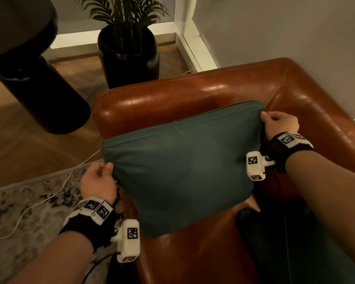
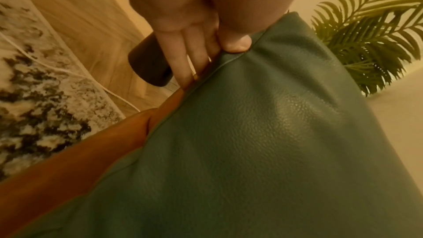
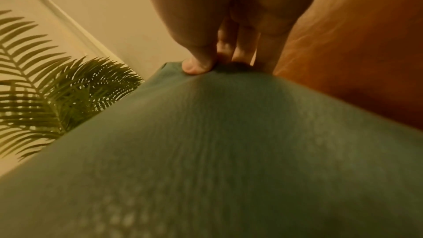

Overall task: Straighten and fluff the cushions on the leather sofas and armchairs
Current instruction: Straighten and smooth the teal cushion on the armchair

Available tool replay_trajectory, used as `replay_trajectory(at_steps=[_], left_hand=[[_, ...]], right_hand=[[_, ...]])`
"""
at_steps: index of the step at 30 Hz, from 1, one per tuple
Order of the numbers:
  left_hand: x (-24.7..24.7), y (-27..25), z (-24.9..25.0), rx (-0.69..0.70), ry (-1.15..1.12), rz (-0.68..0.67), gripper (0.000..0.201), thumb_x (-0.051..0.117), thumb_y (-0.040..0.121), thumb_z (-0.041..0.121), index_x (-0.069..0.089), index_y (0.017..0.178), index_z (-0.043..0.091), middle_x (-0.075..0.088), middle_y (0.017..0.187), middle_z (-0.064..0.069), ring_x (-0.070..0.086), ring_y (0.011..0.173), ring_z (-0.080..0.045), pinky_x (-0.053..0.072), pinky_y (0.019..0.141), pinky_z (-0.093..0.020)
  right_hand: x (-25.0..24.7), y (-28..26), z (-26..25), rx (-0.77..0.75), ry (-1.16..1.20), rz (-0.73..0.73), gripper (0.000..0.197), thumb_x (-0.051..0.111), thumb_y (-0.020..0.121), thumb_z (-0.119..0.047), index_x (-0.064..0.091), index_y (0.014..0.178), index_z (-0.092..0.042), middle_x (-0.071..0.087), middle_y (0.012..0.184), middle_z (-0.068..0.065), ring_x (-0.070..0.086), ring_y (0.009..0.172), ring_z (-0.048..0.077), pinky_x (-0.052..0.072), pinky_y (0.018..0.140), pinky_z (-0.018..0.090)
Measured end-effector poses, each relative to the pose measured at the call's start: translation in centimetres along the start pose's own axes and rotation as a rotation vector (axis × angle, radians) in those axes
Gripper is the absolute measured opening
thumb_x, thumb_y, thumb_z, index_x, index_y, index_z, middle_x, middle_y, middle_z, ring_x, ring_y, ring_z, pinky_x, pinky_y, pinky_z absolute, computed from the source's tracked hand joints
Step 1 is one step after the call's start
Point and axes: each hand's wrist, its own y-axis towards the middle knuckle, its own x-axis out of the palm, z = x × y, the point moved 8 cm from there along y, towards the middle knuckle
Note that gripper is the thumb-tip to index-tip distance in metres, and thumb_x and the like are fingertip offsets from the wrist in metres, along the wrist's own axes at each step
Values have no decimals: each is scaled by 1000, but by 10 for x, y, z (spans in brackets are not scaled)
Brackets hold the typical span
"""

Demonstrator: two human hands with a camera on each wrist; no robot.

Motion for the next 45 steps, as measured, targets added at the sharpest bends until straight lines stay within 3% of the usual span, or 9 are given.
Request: replay_trajectory(at_steps=[4,9,11,20,23,28,36,42,45], left_hand=[[-20,-16,17,61,36,95,32,45,99,22,47,131,16,56,128,-13,54,117,-33,44,96,-41],[39,-97,93,942,590,-105,56,36,95,34,29,149,19,23,159,-2,9,150,-26,3,122,-44],[76,-89,95,998,802,-202,59,26,97,43,19,153,25,15,162,2,7,150,-27,5,121,-47],[57,-37,63,911,1018,-143,64,20,96,52,8,155,29,9,163,-2,2,151,-27,-2,122,-41],[59,-54,83,879,943,-82,67,21,95,51,7,155,24,4,164,-4,-5,150,-30,-4,121,-46],[105,-83,106,1081,972,-185,64,22,96,50,13,155,27,12,163,0,8,150,-28,6,120,-50],[13,-8,43,759,995,-72,66,19,95,53,13,155,27,2,164,1,-6,150,-31,0,120,-52],[81,-92,96,1085,795,-81,63,33,96,41,21,153,20,13,162,-4,2,149,-34,-1,121,-50],[109,-95,124,1088,780,-79,62,28,98,44,10,155,25,2,164,0,-4,150,-32,-6,120,-50]], right_hand=[[-6,-27,-30,-229,-44,49,39,49,100,-32,58,131,-12,59,135,12,54,124,28,40,103,35],[65,-195,-81,-1104,-213,-234,51,42,98,-30,42,145,-12,41,152,7,30,144,23,18,121,41],[106,-236,-76,-1260,-413,-322,54,38,100,-36,32,151,-18,30,159,3,20,149,22,15,121,46],[65,-40,-1,-670,-659,-219,62,3,98,-55,-8,154,-32,-5,164,-11,-9,149,7,-4,121,47],[59,-64,-25,-722,-615,-146,65,11,99,-48,0,156,-20,0,165,0,-7,151,18,-1,122,46],[116,-206,-55,-1261,-604,-323,62,27,101,-40,9,155,-17,12,164,3,5,151,21,8,122,47],[52,-59,54,-484,-558,-110,65,5,97,-53,-9,154,-27,-10,164,0,-13,150,20,2,122,50],[103,-208,-6,-1093,-382,-201,66,37,97,-40,15,154,-16,13,162,4,7,151,23,11,121,52],[117,-196,22,-868,-345,-74,64,29,99,-43,8,155,-21,3,162,-1,2,151,21,6,122,48]])
